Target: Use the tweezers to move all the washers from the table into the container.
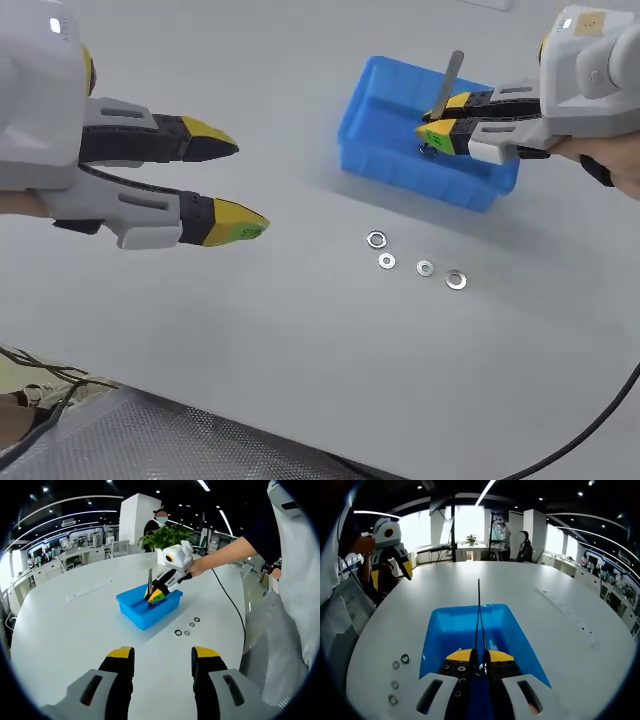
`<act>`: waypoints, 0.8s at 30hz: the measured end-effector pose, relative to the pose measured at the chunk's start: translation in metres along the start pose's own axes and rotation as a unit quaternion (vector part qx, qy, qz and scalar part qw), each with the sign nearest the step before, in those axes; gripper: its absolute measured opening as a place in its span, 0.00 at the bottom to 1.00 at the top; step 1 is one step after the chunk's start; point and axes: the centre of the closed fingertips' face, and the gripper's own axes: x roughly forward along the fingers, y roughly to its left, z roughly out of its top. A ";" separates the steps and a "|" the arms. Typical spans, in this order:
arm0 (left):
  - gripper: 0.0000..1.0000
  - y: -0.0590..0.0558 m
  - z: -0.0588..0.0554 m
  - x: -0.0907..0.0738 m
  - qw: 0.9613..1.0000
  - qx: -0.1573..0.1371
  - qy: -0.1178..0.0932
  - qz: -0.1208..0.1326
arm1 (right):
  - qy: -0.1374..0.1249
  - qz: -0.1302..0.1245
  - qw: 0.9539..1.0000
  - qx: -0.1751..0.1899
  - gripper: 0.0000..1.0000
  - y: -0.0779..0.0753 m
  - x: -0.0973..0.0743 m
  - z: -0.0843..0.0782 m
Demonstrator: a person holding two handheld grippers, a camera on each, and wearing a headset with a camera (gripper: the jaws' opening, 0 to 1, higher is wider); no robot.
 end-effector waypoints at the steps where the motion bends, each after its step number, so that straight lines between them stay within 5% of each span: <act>1: 0.50 0.000 0.000 0.000 1.000 0.000 0.000 0.000 | -0.001 -0.001 1.000 0.001 0.11 -0.001 0.000 0.000; 10: 0.51 0.004 0.004 0.000 1.000 0.004 -0.002 0.003 | -0.014 -0.001 1.000 0.004 0.11 -0.001 -0.002 0.009; 16: 0.56 0.018 0.024 0.009 0.999 0.031 -0.009 -0.009 | -0.019 0.002 1.000 -0.005 0.11 -0.002 -0.007 0.015; 18: 0.53 0.027 0.035 0.013 0.999 0.038 -0.018 -0.003 | -0.021 0.000 1.000 -0.007 0.11 -0.004 -0.009 0.017; 22: 0.50 0.038 0.086 0.028 0.995 0.036 -0.095 0.000 | -0.029 0.003 0.999 -0.014 0.11 0.000 -0.015 0.026; 24: 0.48 0.042 0.102 0.041 0.993 0.034 -0.110 -0.005 | -0.033 0.005 0.999 -0.013 0.10 0.000 -0.014 0.026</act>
